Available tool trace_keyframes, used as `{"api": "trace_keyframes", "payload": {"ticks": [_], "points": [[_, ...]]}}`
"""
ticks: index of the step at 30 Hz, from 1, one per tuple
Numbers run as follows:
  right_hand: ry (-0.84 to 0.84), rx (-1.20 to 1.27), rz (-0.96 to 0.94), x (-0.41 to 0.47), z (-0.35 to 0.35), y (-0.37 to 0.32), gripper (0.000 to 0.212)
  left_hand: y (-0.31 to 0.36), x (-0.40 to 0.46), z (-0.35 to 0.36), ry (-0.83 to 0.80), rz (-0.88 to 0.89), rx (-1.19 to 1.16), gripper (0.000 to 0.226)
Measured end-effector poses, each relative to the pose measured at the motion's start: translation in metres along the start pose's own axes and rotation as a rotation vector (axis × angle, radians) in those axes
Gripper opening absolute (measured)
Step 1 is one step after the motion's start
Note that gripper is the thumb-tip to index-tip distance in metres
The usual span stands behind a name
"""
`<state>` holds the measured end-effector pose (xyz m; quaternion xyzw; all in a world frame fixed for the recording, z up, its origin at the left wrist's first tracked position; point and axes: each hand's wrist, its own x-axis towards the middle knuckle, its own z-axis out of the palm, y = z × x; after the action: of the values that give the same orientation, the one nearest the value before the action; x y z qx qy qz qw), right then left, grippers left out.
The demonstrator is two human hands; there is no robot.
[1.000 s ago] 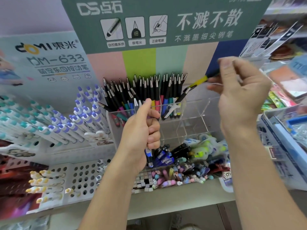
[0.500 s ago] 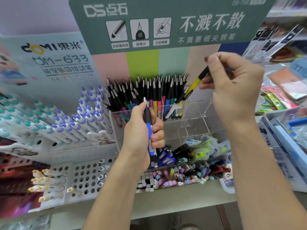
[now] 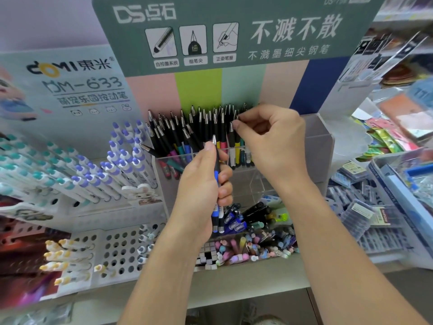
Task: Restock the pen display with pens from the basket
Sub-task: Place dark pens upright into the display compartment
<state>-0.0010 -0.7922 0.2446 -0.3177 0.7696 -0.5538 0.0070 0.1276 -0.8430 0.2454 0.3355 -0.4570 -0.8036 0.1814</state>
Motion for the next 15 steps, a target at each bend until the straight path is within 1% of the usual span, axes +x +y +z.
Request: {"api": "trace_keyframes", "payload": {"ticks": [3,5,6,7,10,12,15], "points": [[0.051,0.009,0.037,-0.002,-0.006,-0.002,0.010,-0.001,0.000,0.000,-0.049,0.013,0.039,0.032],[0.095,0.012,0.049,-0.008,-0.016,-0.009,0.010,0.000,0.001,0.000,-0.086,0.025,0.057,0.029],[0.084,0.004,0.066,-0.013,-0.023,-0.013,0.011,0.000,0.001,0.000,-0.102,0.034,0.062,0.026],[0.033,0.015,0.102,-0.019,-0.029,-0.017,0.012,0.000,0.002,0.001,-0.116,0.049,0.071,0.023],[-0.211,0.200,0.306,-0.034,-0.037,-0.020,0.014,-0.003,0.006,0.005,-0.135,0.077,0.137,0.019],[-0.238,0.354,0.471,-0.039,-0.035,-0.014,0.014,-0.004,0.007,0.008,-0.136,0.080,0.213,0.022],[-0.232,0.493,0.669,-0.039,-0.033,-0.005,0.009,-0.004,0.008,0.009,-0.150,0.093,0.359,0.017]]}}
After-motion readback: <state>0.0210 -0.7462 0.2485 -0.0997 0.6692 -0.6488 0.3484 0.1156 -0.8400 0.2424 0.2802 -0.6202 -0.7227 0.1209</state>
